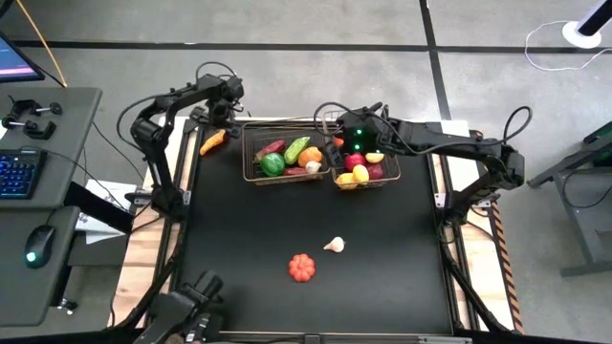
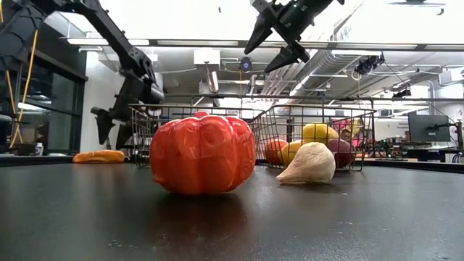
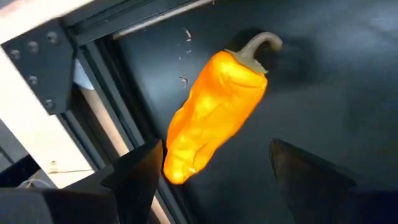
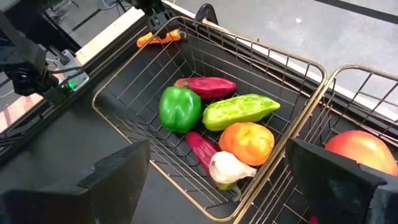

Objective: Sort produce into baskets
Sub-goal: Put the yellow chili pepper into the left wire basket

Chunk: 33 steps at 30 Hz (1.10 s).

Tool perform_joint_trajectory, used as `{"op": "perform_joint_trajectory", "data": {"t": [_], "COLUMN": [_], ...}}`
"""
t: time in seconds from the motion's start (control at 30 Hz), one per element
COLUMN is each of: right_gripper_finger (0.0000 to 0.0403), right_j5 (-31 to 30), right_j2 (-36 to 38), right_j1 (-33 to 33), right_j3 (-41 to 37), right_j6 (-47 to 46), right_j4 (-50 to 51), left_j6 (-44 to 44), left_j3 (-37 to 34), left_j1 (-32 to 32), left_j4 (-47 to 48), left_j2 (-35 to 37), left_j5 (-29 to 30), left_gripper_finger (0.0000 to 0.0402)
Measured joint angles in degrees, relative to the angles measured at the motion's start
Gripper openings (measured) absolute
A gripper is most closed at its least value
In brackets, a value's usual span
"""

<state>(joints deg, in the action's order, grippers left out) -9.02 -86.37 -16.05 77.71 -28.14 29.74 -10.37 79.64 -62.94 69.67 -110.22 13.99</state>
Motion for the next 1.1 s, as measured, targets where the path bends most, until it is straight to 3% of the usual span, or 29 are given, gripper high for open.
{"op": "perform_joint_trajectory", "data": {"t": [0.5,0.63,0.8,0.87,1.1], "right_gripper_finger": [0.0367,0.0367,0.0367,0.0367,0.0367], "right_j5": [-0.1,-0.09,-0.09,-0.09,-0.09], "right_j2": [0.0,0.0,0.0,0.0,0.0], "right_j1": [0.0,0.0,0.0,0.0,0.0], "right_j3": [0.0,0.0,0.0,0.0,0.0], "right_j6": [-1.62,-1.62,-1.67,-1.64,-1.64], "right_j4": [0.0,0.0,0.02,0.0,0.0], "left_j6": [3.6,5.03,6.35,6.59,-0.18], "left_j3": [-0.03,-0.05,-0.05,-0.05,0.8], "left_j1": [0.22,0.26,-0.59,-1.24,-3.26], "left_j4": [-0.65,-1.1,-3.05,-4.5,-11.07], "left_j2": [-7.45,-7.13,-4.77,-2.76,6.03], "left_j5": [0.31,0.69,2.48,2.52,-6.44], "left_gripper_finger": [0.0272,0.0208,0.0071,0.0069,0.0069]}}
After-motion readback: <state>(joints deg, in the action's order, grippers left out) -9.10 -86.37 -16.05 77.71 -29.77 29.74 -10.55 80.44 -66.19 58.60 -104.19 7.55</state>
